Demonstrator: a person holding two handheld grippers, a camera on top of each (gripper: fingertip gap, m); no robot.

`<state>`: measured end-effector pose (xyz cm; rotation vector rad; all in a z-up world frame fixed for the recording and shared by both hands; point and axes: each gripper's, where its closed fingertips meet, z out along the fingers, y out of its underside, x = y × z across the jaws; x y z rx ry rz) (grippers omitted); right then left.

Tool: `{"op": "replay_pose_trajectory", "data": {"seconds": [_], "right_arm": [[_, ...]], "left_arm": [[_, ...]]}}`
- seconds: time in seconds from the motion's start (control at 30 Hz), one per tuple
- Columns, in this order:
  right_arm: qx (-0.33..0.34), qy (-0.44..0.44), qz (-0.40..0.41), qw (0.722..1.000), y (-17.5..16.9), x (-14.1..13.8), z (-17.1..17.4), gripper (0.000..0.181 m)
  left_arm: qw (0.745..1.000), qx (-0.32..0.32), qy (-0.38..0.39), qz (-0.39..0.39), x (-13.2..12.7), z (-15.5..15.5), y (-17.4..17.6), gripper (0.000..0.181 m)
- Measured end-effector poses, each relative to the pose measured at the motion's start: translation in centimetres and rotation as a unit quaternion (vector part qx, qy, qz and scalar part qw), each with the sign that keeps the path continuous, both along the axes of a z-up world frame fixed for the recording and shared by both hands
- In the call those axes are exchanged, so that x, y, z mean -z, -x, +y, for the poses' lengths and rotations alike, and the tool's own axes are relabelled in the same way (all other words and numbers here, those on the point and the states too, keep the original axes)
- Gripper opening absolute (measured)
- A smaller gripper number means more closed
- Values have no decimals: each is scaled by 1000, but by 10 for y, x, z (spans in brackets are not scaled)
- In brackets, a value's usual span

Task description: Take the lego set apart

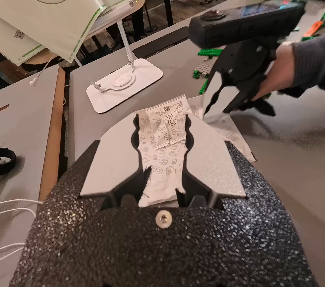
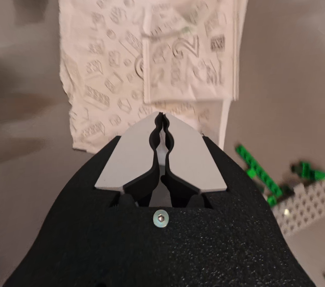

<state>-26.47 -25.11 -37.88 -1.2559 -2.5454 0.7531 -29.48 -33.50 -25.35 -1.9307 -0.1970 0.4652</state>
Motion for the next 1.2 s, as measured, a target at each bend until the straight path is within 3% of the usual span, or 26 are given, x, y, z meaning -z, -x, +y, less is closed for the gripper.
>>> {"op": "replay_pose_trajectory", "data": {"seconds": [0.03, 0.1, 0.17, 0.23, 0.3, 0.4, 0.5, 0.63, 0.83, 1.03, 1.2], "right_arm": [[-20, 3, 19, 1000, 8, -3, -10, 0], [-44, -7, 110, 993, 33, -26, -23, 0], [-44, -47, 262, 963, 67, -68, -21, 18], [-34, -135, 407, 903, 100, -115, -7, 41], [-45, -257, 511, 819, 128, -150, 2, 52], [-97, -421, 570, 699, 164, -171, 1, 60], [-127, -511, 559, 641, 201, -167, 2, 72], [-87, -545, 543, 633, 229, -173, 17, 70], [75, -353, 632, 686, 191, -215, 29, 48], [169, -234, 664, 690, 161, -221, 60, 36], [211, -160, 676, 688, 147, -223, 90, 22]], "left_arm": [[1000, 1, -8, -8, 1, 1, 1, 50], [1000, -2, -19, -21, 2, 0, 4, 50], [999, -8, -29, -23, 3, -1, 9, 50], [999, -11, -43, -29, 3, -1, 12, 49], [998, -6, -58, -37, 2, 0, 13, 49], [997, 4, -68, -42, 2, 4, 12, 49], [997, 9, -66, -43, 5, 6, 12, 49], [996, 11, -68, -52, 8, 5, 14, 49], [996, 20, -74, -49, 7, 7, 12, 48], [998, 35, -54, -24, 6, 21, 1, 49], [995, 38, -85, -23, -10, 44, -6, 48]]}}
